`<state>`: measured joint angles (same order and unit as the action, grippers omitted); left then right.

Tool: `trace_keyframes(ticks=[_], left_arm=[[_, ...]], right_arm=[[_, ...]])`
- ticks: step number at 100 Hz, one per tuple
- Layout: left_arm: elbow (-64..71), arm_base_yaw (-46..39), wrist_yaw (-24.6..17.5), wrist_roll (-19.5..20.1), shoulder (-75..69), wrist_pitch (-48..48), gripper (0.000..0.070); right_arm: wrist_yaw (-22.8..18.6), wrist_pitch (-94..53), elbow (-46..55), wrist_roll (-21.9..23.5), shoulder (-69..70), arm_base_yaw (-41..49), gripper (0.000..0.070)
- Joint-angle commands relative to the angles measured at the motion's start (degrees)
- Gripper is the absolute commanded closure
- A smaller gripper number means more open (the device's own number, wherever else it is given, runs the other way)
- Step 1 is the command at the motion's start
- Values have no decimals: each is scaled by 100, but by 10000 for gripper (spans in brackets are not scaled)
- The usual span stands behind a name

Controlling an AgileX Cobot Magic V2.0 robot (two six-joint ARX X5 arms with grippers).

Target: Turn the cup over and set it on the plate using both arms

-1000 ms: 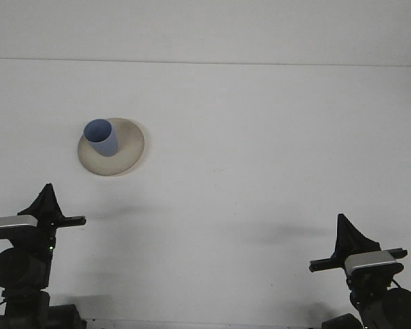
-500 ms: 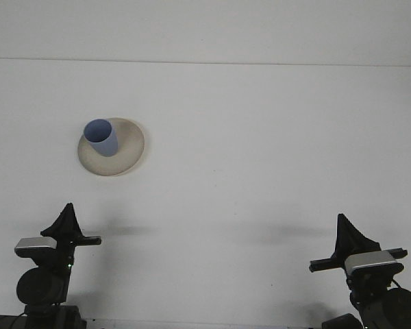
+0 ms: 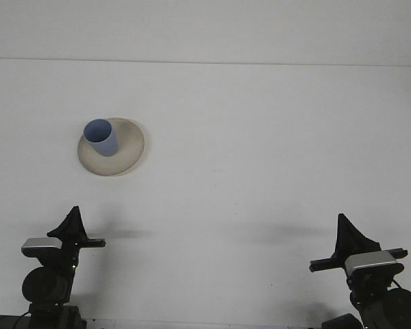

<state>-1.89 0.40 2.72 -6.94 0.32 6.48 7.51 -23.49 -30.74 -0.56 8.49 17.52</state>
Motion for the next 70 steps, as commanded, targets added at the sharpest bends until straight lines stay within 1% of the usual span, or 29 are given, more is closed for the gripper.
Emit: trace_keyframes(ticks=[1,65,70], left_arm=[[109,4,2,-7,0,74,688],[109,4,2,-4,-4,85,688],[109,4,2,-4,-4,85,688]], right_arm=[[4,74,-35,74,17,9,695],[4,77,-35,74,17,7,695],[4,74,-31,2,17,-2,695]])
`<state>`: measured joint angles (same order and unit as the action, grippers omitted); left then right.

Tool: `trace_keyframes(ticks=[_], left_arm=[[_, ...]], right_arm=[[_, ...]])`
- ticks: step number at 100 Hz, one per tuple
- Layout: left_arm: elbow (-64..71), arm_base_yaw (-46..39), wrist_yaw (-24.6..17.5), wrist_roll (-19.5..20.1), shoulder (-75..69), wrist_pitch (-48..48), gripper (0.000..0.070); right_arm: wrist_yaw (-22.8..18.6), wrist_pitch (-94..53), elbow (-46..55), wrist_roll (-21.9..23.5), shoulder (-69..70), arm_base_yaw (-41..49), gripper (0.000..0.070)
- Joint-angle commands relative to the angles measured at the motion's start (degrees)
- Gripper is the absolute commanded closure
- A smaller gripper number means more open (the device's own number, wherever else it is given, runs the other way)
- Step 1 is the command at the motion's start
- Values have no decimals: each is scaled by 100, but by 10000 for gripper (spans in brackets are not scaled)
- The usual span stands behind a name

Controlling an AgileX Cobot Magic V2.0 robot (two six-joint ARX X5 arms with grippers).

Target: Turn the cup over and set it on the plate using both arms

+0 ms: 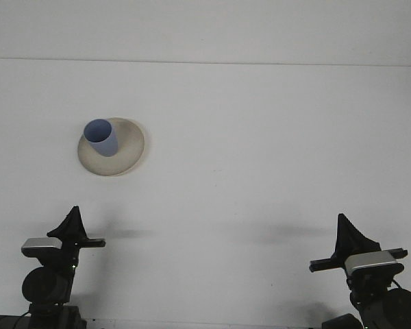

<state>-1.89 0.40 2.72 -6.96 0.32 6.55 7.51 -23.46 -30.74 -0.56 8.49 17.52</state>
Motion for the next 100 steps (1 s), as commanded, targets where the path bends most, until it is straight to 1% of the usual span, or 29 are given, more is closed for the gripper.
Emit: trace_keyframes(ticks=[1,3,9,14,25,36,48,58,69,84,100], left_arm=[[109,4,2,-4,-4,79,688],[109,4,2,-4,-4,79,688],[109,4,2,-2,-4,79,688],[109,4,2,-2,-4,79,688],[109,4,2,-2,-4,79,688],[109,4,2,-2,-4,81,688],[109,4,2,-4,-4,81,688],[109,4,2,-2,-4,81,688],[109,4,2,-2,-2,83,688],[109,4,2,-2,-2,83,688],[109,4,2,-2,-2,85,688]], right_arm=[[9,70,-28,-31,17,-7,695],[66,59,-20,-120,17,-42,695],[212,87,46,-144,4,-210,695],[229,155,162,-197,-35,-435,695],[-13,573,654,-433,-149,-966,695],[-363,1176,1438,-745,-420,-1392,695],[-472,1707,2240,-1172,-748,-1508,695],[-466,1982,2691,-1451,-841,-1523,695],[-479,2179,3012,-1460,-844,-1534,695],[-483,2063,3001,-1491,-844,-1534,695],[-476,2087,3001,-1425,-844,-1523,695]])
